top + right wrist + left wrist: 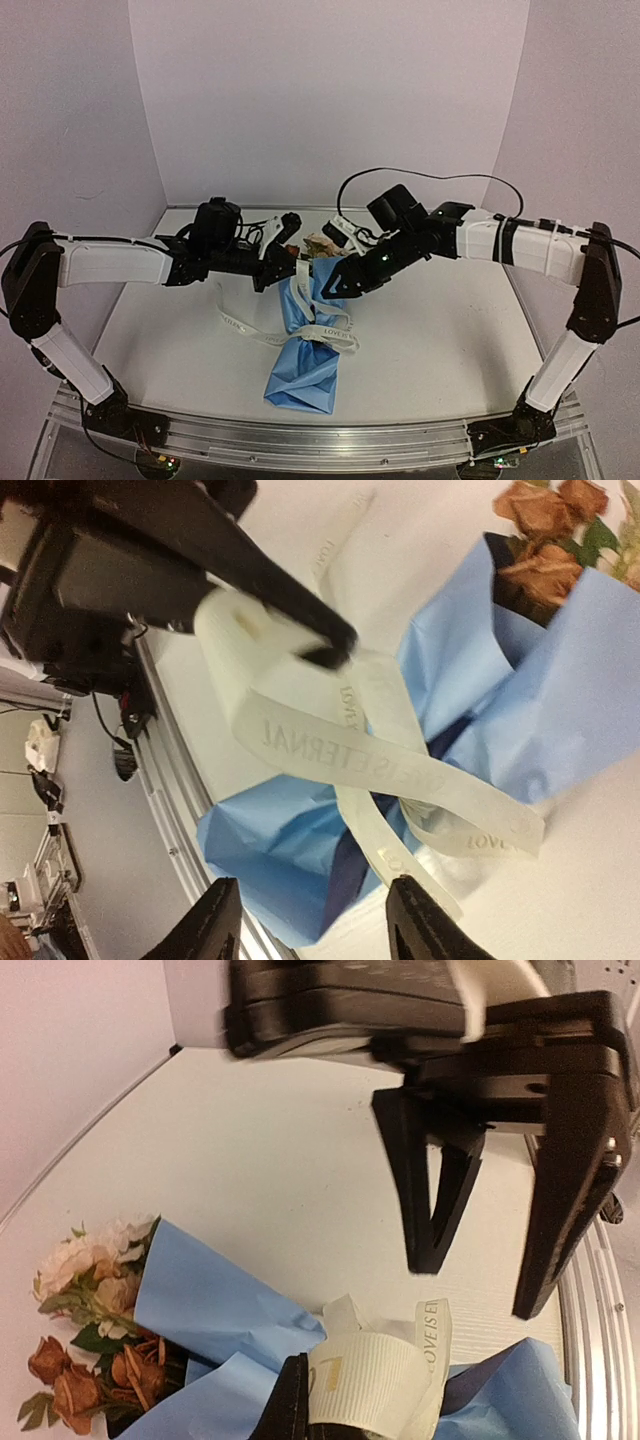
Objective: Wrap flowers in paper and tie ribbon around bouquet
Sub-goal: Pass from the right arm to the left, then cross the half-tied ribbon over the folded bouquet.
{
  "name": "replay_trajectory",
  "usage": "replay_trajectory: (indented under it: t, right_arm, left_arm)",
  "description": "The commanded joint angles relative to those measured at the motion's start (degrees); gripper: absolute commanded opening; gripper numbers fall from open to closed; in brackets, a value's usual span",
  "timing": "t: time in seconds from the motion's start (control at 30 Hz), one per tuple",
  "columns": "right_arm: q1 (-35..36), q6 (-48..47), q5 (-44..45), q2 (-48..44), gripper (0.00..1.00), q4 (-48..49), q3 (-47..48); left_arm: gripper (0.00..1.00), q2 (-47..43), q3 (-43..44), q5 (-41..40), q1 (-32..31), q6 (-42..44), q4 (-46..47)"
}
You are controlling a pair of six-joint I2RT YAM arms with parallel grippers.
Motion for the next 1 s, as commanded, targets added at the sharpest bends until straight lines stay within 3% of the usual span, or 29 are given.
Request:
replay_trajectory:
  t: [0.0,0.2,0.47,0.7,0.97]
  right_arm:
    - [-0.04,-0.3,8.74,-9.28,0.55,5.37,-7.36]
    - [-0.08,5.37,10.87,-13.16,0.55,16.15,-22.13]
    - [0.94,8.44,14.67,-8.18,0.51,45.4,-36.9]
    - [1.89,8.62,16.51,-3.49,0.48,50.66,-37.59]
    - [2.77,9.57,18.61,-5.64,0.46,51.75,-41.67]
  left_arm:
    - [0.0,-1.09,6.96,-6.09,-0.06,-7.86,-9.27]
    - [0.0,-1.04,10.9,-11.25,0.03,-12.86,-18.1]
    - [0.0,-2.05,13.61,-13.47,0.03,-13.53,-25.15]
    - [0.0,-2.39,15.15,-15.06,0.03,-13.36,-28.59]
    - [0.0,-1.77,18.04,-15.13,0.03,-12.58,-32.35]
